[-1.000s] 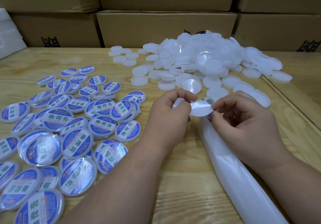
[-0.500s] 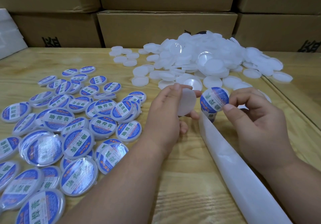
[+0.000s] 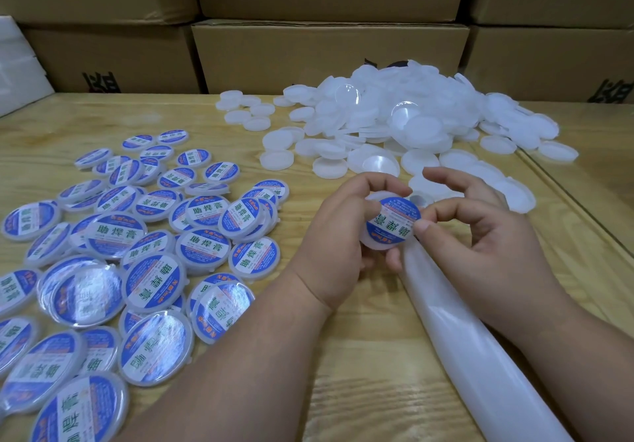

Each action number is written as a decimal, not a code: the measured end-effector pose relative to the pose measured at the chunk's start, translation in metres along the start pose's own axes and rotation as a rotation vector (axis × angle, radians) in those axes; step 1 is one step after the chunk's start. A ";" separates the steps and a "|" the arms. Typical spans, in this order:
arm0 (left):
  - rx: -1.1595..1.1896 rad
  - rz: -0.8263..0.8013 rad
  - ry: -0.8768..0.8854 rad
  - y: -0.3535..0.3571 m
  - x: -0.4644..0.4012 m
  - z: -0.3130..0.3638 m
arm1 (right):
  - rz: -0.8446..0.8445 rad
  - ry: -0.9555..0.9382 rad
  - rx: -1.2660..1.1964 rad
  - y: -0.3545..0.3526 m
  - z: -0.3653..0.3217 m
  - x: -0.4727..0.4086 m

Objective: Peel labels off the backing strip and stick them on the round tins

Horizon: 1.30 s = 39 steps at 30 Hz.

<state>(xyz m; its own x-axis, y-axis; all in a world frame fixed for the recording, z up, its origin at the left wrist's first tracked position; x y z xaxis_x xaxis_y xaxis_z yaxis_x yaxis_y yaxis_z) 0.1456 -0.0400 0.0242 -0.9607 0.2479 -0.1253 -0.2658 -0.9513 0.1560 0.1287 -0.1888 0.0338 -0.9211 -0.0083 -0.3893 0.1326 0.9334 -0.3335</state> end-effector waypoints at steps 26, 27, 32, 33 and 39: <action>0.064 -0.012 -0.011 0.005 0.002 0.003 | 0.035 0.001 0.038 0.000 -0.002 -0.001; 0.045 -0.005 -0.016 0.005 0.003 0.003 | 0.037 -0.006 0.039 0.000 -0.002 -0.001; -0.009 0.041 -0.020 0.002 0.002 0.001 | 0.030 -0.037 0.013 0.000 -0.001 -0.001; -0.001 0.057 -0.021 0.002 0.002 0.000 | 0.024 -0.044 0.010 0.000 -0.001 -0.001; -0.019 0.184 0.015 -0.006 0.001 -0.001 | 0.020 -0.095 -0.028 0.001 -0.002 0.001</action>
<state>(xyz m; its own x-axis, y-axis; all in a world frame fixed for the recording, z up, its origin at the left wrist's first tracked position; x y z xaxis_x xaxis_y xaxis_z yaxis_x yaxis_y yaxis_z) 0.1467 -0.0348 0.0220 -0.9916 0.0671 -0.1107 -0.0843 -0.9837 0.1590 0.1272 -0.1871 0.0353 -0.8793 -0.0218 -0.4758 0.1396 0.9433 -0.3012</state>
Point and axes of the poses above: each hand's wrist, its own x-axis away from the middle knuckle, its own y-axis out of the palm, z = x × y, the point moved 5 cm from there along -x, towards the middle knuckle, and after that the axes turned 5 degrees about -x, right-handed, at the moved point
